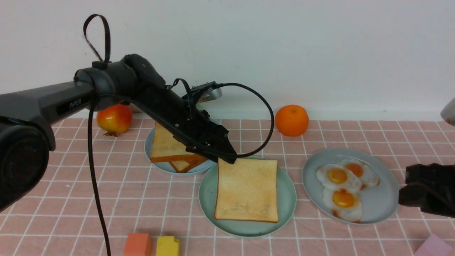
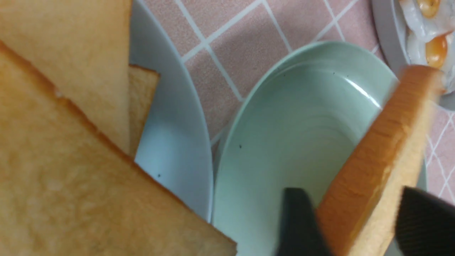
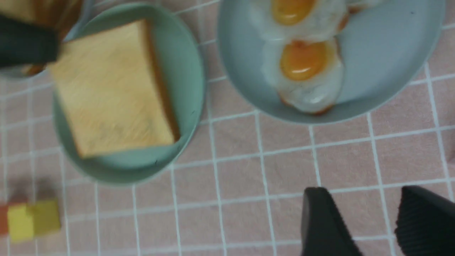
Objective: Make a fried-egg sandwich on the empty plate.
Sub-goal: Use the left arm to put a slice of bread into the empty plate in the middle, then use the right arm to grab a fried egg
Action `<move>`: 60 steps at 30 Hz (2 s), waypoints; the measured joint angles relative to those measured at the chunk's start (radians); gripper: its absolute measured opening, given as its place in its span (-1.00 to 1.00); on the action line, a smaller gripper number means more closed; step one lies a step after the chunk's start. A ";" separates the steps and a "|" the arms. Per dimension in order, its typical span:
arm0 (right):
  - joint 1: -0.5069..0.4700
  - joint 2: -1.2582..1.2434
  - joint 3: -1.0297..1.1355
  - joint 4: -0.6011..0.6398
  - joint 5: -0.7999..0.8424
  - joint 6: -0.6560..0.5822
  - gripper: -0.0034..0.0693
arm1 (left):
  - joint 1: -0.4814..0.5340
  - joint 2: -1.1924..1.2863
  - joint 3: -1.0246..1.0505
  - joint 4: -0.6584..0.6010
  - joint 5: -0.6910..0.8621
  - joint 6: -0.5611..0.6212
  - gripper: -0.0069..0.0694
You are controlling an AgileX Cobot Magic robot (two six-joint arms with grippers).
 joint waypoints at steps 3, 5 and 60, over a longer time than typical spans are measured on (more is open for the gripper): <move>0.000 0.032 0.000 -0.001 -0.035 0.035 0.08 | 0.002 0.000 -0.020 0.009 0.012 -0.015 0.58; 0.000 0.062 0.000 -0.001 -0.074 0.053 0.11 | 0.007 0.000 -0.041 0.016 0.019 -0.039 0.69; -0.197 0.725 -0.025 1.502 -0.379 -1.310 -0.45 | -0.251 -0.871 0.642 0.453 -0.151 -0.335 -0.12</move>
